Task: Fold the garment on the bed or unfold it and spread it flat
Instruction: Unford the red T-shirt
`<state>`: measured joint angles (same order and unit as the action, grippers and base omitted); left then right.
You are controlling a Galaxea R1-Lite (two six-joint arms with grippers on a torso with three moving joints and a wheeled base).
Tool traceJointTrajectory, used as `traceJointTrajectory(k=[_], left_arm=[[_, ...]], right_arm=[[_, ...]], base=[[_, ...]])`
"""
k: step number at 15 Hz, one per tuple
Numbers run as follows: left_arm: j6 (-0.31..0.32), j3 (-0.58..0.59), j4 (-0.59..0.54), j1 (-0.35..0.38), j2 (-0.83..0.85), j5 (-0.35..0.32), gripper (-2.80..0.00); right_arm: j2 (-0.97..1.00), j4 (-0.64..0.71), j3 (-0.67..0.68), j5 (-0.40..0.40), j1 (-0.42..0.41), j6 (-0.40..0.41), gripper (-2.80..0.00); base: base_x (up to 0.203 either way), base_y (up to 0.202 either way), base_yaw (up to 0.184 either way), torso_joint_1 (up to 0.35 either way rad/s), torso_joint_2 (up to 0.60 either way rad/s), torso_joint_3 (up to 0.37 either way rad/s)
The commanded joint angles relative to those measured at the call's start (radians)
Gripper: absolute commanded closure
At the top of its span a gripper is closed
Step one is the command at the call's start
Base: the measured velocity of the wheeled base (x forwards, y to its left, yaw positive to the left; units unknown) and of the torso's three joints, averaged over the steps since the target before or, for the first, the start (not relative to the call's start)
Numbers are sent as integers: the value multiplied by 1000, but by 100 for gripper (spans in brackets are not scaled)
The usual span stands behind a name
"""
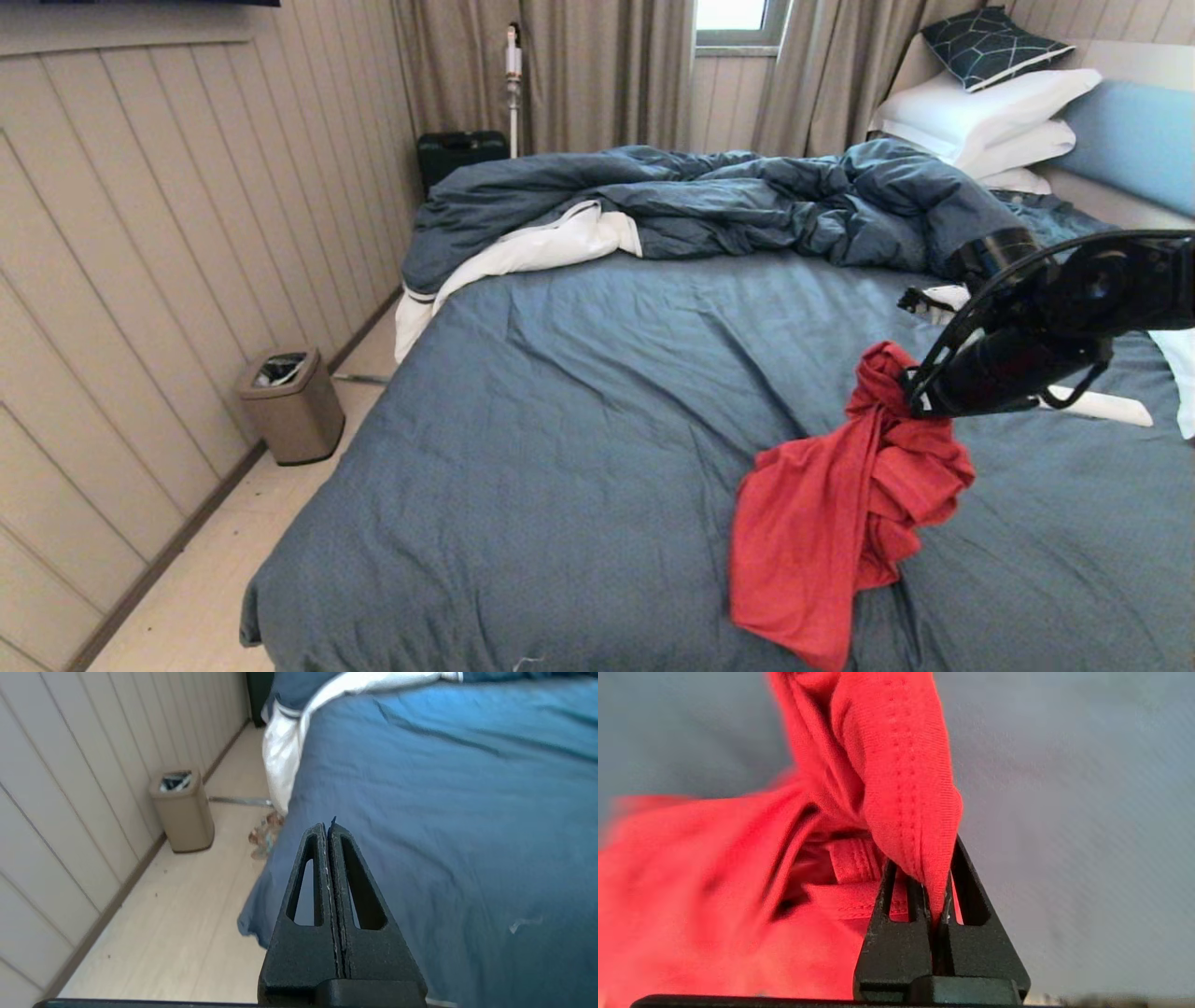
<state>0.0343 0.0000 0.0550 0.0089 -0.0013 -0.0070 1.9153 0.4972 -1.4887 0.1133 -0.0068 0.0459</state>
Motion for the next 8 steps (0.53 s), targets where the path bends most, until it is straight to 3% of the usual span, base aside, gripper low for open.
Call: traceJointTrajectory(k=[1,8], left_arm=[[1,0,-8,0,1,-1,0],[1,0,-9,0,1,-4,0]], right_arm=[[-30,5,-18,-1,98,-16,0],[-10,174,-254,-1,583,-178,0]], base=[[0,0,0,0,0,0],[0,0,0,0,0,0]])
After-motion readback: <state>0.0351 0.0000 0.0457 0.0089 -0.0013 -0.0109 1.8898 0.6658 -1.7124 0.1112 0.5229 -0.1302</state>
